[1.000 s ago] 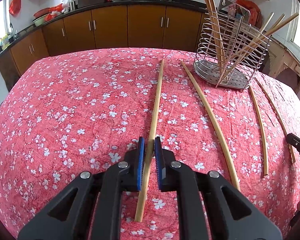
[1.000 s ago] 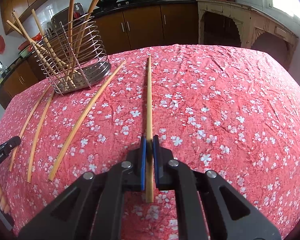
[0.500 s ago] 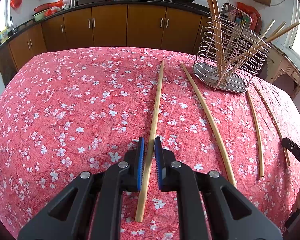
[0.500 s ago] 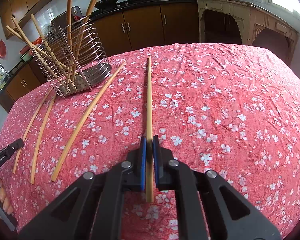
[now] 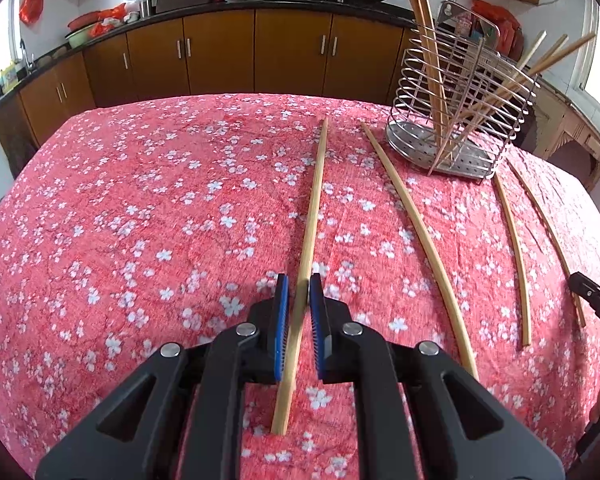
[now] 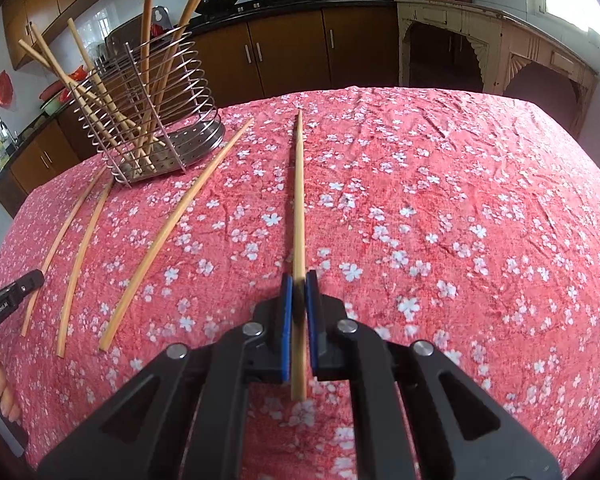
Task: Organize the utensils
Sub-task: 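Hold both chopsticks clamped at their ends on the cloth, then lift both held chopsticks upright and carry them over the wire basket, then lower the chopsticks into the wire basket and open both grippers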
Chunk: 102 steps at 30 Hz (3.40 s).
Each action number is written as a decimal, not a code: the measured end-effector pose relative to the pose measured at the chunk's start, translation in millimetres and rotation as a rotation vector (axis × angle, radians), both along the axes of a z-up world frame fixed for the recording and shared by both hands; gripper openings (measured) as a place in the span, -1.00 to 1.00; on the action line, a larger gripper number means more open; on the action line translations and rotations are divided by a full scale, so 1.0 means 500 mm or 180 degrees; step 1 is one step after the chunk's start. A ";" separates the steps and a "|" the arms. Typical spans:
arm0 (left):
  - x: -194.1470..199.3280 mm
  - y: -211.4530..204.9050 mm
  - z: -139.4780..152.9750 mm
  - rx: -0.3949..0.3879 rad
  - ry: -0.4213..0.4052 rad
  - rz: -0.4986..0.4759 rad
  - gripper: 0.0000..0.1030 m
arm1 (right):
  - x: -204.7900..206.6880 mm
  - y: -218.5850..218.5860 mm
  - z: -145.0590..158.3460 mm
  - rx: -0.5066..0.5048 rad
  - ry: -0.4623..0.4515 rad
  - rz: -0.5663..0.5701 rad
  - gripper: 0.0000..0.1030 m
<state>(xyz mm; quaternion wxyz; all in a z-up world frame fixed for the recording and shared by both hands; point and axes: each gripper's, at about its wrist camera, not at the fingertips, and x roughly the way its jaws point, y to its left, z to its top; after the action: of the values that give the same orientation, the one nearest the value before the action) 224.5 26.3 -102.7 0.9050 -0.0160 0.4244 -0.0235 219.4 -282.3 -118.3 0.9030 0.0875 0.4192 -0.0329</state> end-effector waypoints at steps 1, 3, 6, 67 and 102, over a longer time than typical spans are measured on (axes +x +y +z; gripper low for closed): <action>-0.005 -0.002 0.000 0.0029 0.0002 0.0006 -0.78 | -0.004 0.000 0.001 0.0002 0.0000 0.0001 -0.84; -0.015 -0.008 0.000 0.0077 0.0002 0.0001 -0.78 | -0.010 -0.002 0.001 0.0050 -0.0006 0.0010 -0.84; -0.025 -0.015 0.001 0.0112 0.0003 -0.0020 -0.79 | -0.017 -0.003 0.001 0.0063 -0.0017 0.0011 -0.85; -0.032 -0.052 0.529 -0.0558 -0.2056 0.0014 -0.87 | -0.067 -0.003 0.560 0.0452 -0.2495 0.0433 -0.85; 0.174 -0.124 0.375 -0.0613 -0.1555 0.0315 -0.86 | 0.224 0.055 0.390 0.0691 -0.1725 0.0376 -0.69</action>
<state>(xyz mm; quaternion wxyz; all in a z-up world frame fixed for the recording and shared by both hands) 311.5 -35.8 84.9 0.9750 -0.1166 0.1879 -0.0227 331.3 -254.6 76.5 0.9678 0.1647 0.1683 0.0893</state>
